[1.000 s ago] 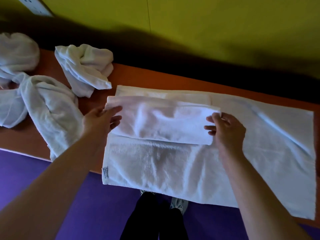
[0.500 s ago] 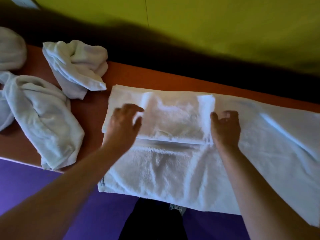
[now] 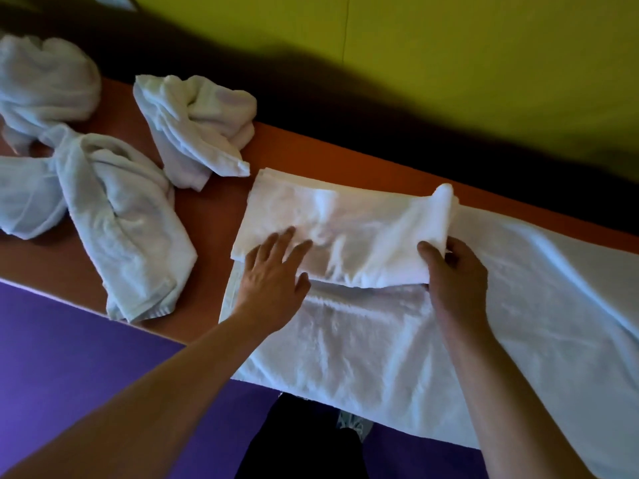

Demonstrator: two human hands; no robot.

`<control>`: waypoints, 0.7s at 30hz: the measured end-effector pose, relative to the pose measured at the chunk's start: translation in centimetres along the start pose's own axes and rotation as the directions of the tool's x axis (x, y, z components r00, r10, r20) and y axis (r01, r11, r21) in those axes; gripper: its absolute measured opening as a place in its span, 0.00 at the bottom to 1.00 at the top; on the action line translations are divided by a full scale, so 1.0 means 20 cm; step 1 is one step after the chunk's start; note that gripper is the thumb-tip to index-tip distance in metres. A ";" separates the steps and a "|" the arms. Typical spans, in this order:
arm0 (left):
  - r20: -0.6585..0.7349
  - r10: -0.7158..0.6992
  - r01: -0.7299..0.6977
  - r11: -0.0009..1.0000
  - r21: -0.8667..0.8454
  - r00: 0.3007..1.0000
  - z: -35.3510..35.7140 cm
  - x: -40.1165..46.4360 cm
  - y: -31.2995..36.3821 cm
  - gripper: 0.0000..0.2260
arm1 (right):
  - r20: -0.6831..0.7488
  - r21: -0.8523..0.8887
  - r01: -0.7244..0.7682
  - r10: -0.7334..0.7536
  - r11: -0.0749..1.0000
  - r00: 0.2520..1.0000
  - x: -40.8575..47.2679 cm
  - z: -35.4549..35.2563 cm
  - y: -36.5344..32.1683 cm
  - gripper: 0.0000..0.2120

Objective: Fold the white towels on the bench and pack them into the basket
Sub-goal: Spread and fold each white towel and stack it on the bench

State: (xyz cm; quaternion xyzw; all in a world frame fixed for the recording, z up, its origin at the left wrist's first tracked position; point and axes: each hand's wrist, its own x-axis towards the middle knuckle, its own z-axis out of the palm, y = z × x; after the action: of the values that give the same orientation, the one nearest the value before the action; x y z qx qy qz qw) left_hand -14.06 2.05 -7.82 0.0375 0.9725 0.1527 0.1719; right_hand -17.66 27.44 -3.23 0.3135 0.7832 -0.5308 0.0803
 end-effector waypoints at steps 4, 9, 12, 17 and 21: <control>-0.003 -0.251 0.250 0.965 -0.079 0.968 -0.07 -0.04 -0.11 0.27 | 0.064 -0.016 0.158 -0.157 0.987 0.986 -0.15 0.24 -0.21 0.11; 0.023 -0.345 0.308 0.803 -0.510 0.938 -0.13 -0.09 -0.26 0.21 | 0.173 -0.151 0.280 -0.254 0.948 0.952 -0.27 0.64 -0.35 0.18; 0.096 -0.521 0.413 0.538 -0.735 0.848 -0.15 -0.08 -0.33 0.14 | 0.263 -0.271 0.365 -0.296 0.891 0.918 -0.30 0.83 -0.36 0.19; 0.195 -0.592 0.415 0.260 -0.872 0.782 -0.17 -0.04 -0.37 0.06 | 0.554 -0.330 0.446 -0.211 0.832 0.805 -0.32 0.92 -0.24 0.20; 0.178 -0.563 0.469 0.427 -0.773 0.807 -0.18 0.01 -0.36 0.08 | 0.086 -0.290 0.351 -0.341 0.890 0.936 -0.22 0.76 -0.16 0.10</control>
State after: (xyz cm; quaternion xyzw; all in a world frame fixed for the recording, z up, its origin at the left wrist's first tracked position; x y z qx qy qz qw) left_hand -15.70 -5.71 -6.87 -0.3496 0.7736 0.5050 0.1560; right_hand -19.17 11.51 -5.21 0.1442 0.8967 -0.4161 0.0443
